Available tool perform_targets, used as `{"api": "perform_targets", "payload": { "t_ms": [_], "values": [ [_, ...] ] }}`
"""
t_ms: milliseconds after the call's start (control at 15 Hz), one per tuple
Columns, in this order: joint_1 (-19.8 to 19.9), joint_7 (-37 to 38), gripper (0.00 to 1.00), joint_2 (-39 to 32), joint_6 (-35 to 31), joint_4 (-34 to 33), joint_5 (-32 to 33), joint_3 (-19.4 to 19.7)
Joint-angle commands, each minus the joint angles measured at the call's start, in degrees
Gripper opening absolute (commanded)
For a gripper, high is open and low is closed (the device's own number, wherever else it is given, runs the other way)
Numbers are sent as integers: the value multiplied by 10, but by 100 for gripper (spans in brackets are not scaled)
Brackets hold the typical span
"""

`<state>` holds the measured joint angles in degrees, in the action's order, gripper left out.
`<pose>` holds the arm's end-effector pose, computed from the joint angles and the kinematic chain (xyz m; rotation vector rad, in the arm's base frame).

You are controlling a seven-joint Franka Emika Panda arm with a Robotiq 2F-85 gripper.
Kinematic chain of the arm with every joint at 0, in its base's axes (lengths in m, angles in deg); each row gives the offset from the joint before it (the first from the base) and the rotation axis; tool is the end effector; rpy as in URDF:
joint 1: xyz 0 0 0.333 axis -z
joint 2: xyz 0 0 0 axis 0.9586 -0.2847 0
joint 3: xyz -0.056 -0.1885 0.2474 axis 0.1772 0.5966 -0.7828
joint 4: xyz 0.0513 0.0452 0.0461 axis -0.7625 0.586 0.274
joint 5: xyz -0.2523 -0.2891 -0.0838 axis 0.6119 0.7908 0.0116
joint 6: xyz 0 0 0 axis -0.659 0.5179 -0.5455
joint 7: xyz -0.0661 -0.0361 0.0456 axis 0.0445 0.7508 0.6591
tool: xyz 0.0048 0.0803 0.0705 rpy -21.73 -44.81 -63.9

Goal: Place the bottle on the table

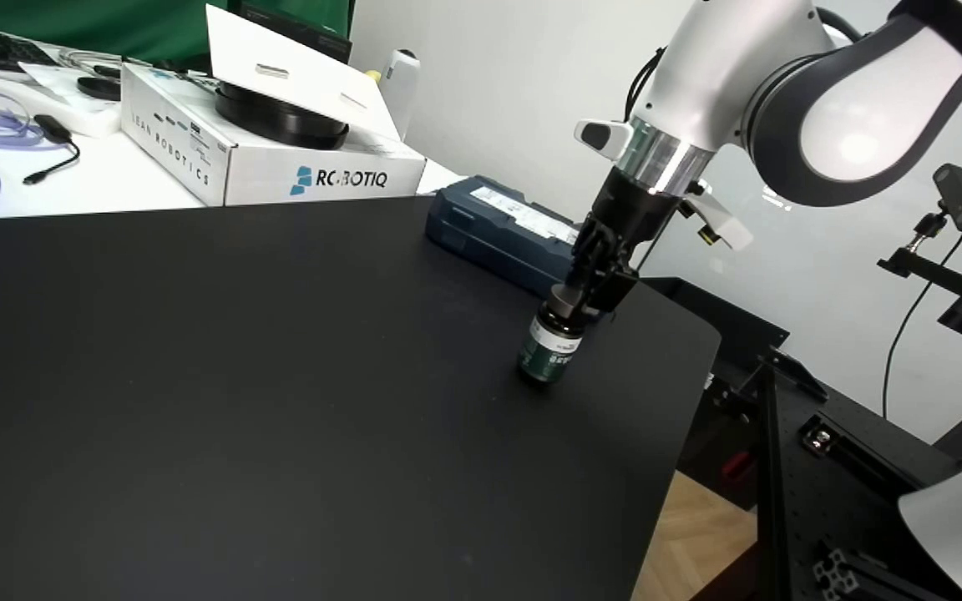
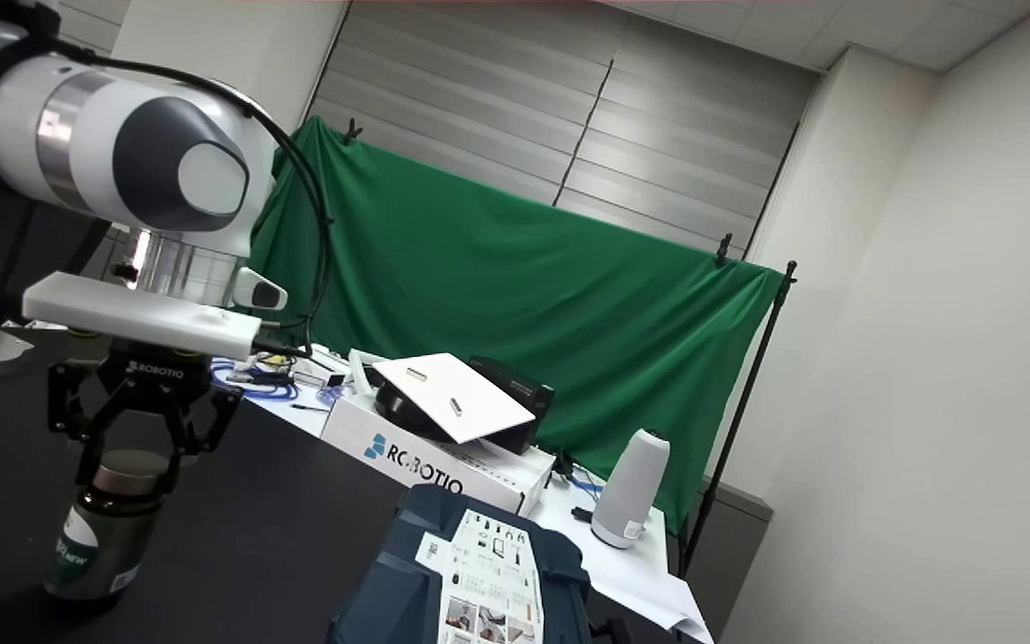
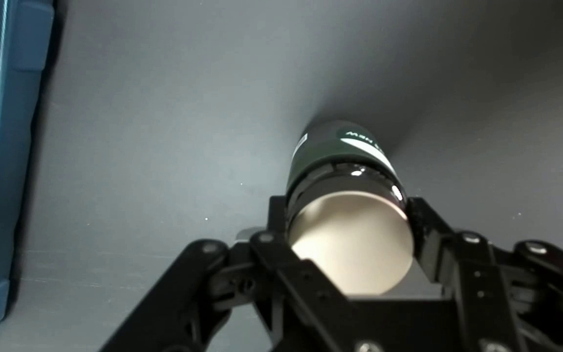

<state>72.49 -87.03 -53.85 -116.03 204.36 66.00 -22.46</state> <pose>0.4355 -0.0042 0.1640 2.9117 0.8925 0.0355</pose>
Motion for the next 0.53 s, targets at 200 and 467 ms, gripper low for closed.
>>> {"api": "perform_targets", "payload": {
  "t_ms": [200, 467],
  "values": [
    [1, 26, 98, -11, 10, -9, 4, -1],
    [38, -17, 100, 92, 65, 20, -27, -15]
  ]
}}
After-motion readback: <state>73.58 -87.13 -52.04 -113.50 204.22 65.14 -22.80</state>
